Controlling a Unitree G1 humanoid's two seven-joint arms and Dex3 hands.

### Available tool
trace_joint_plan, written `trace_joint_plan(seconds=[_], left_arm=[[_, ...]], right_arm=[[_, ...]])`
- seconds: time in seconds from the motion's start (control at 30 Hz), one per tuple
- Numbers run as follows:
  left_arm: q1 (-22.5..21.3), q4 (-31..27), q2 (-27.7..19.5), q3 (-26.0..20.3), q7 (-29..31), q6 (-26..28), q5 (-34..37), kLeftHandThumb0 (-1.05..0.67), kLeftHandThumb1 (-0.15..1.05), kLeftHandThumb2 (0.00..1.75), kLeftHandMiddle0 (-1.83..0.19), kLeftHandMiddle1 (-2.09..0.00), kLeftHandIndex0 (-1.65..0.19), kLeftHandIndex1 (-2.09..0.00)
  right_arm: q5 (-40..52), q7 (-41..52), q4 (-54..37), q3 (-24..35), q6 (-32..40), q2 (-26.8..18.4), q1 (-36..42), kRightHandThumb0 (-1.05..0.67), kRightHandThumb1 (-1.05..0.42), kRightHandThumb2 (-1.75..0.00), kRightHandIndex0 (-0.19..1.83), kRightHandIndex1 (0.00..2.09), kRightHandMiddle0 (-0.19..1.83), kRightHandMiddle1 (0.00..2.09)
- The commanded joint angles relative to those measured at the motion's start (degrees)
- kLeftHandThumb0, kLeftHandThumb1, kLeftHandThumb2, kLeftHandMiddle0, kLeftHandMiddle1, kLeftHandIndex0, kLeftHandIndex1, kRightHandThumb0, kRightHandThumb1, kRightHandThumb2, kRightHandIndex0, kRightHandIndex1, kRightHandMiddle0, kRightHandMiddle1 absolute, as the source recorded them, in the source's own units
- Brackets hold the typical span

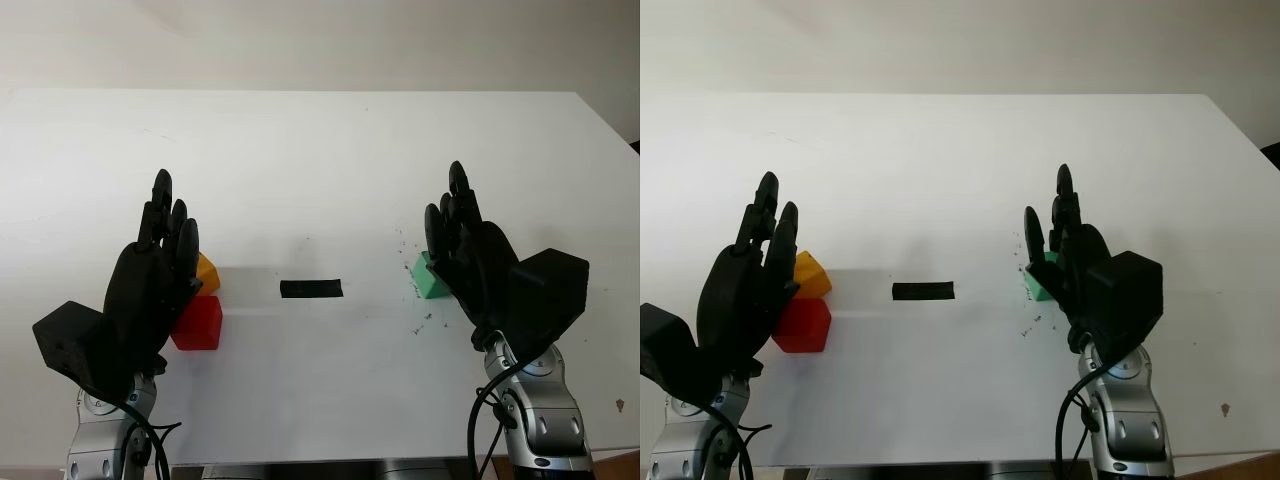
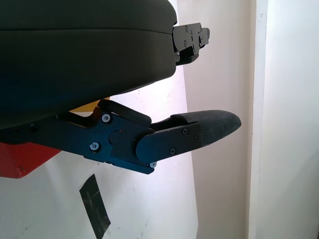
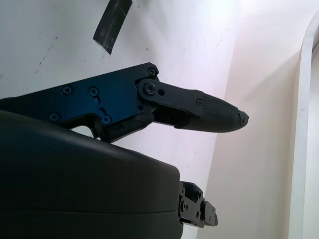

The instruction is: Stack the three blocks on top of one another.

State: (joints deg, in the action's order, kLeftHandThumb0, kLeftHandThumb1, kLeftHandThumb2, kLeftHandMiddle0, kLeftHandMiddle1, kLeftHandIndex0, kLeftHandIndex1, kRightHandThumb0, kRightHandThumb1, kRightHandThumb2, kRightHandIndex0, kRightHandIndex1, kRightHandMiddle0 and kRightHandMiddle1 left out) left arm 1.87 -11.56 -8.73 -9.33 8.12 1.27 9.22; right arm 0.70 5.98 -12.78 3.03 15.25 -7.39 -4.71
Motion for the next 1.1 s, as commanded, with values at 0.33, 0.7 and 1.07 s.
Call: trace_joint_plan(seconds=[0.33,0.7,1.07], left_arm=[[-0.8,1.5,-0.2,0.0,0.9,-0.3,0.6,-0.71,1.05,0.61,0.13,-0.05,0.14,-0.05],[-3.6,-1.3,-6.1,-2.9,3.0,-0.8,0.1,-0.66,1.05,0.64,0.13,-0.06,0.13,-0.06],[-15.3,1.9,-27.4,-5.1,14.0,-3.9,-8.0,-0.60,1.03,0.13,-0.45,-0.06,-0.49,-0.13]], right_arm=[[0.4,0.4,2.7,-0.3,-1.5,0.0,-2.5,-0.73,-1.05,-0.63,-0.19,0.00,-0.19,0.00],[0.8,1.4,2.1,-0.1,-1.7,-1.0,-4.3,-0.74,-1.05,-0.64,-0.19,0.00,-0.19,0.00],[1.3,2.4,2.0,0.5,-1.7,-2.2,-6.7,-0.73,-1.05,-0.62,-0.19,0.00,-0.19,0.00]])
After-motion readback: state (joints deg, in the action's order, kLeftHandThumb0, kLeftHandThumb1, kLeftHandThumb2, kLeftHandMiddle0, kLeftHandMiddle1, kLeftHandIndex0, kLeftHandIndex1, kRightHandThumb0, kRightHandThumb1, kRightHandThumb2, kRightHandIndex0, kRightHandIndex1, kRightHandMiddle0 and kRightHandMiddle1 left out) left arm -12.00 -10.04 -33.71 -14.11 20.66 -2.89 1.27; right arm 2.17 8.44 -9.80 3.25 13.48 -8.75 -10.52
